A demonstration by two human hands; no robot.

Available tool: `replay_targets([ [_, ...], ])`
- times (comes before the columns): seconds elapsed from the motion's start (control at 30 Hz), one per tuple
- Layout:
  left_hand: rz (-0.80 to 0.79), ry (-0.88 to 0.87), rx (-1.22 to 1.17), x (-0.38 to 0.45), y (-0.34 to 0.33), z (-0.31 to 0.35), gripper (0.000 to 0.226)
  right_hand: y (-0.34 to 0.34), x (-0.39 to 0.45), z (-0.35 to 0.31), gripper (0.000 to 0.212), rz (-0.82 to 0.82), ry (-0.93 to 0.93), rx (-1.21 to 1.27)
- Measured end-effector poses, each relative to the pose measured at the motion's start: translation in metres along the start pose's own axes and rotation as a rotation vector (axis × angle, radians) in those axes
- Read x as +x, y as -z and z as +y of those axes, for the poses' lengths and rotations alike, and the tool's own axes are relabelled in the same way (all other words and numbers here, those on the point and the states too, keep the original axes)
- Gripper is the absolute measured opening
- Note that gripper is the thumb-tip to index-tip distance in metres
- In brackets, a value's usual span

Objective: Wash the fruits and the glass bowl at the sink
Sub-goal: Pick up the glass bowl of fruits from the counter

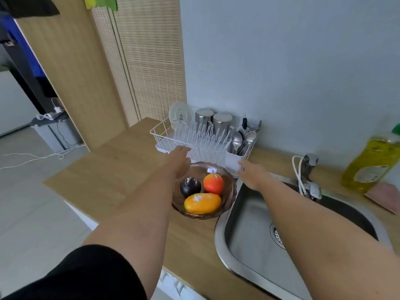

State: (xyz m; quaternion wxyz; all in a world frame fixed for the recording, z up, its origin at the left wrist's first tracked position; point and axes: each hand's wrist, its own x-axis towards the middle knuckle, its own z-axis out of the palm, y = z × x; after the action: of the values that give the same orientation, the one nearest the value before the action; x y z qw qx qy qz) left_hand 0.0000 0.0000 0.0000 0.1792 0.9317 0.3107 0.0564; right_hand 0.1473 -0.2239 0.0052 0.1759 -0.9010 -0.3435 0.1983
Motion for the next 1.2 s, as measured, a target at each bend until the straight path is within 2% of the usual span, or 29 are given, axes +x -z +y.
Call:
replay_targets([
  [0.2, -0.066, 0.093, -0.056, -0.022, -0.019, -0.034, 0.045, -0.033, 0.001, 0.005, 0.052, -0.043, -0.090, 0.049],
  [0.3, -0.074, 0.146, -0.203, -0.029, -0.031, -0.050, 0.044, -0.047, 0.002, 0.000, 0.050, -0.025, -0.147, 0.256],
  [0.43, -0.060, 0.193, -0.309, -0.032, -0.039, -0.077, 0.042, -0.064, 0.012, -0.005, 0.042, 0.026, -0.215, 0.509],
  [0.67, -0.076, 0.228, -0.548, -0.036, -0.042, -0.085, 0.040, -0.090, 0.018, -0.005, 0.042, 0.153, -0.218, 0.652],
  [0.8, -0.040, 0.246, -0.618, -0.029, -0.068, -0.099, 0.054, -0.100, 0.014, -0.003, 0.043, 0.227, -0.195, 0.711],
  [1.0, -0.024, 0.232, -0.582, -0.036, -0.062, -0.073, 0.043, -0.105, 0.004, 0.010, 0.045, 0.278, -0.205, 0.839],
  [1.2, -0.096, 0.135, -0.623, -0.042, -0.070, -0.029, 0.037, -0.091, -0.039, 0.045, 0.041, 0.376, -0.263, 0.991],
])
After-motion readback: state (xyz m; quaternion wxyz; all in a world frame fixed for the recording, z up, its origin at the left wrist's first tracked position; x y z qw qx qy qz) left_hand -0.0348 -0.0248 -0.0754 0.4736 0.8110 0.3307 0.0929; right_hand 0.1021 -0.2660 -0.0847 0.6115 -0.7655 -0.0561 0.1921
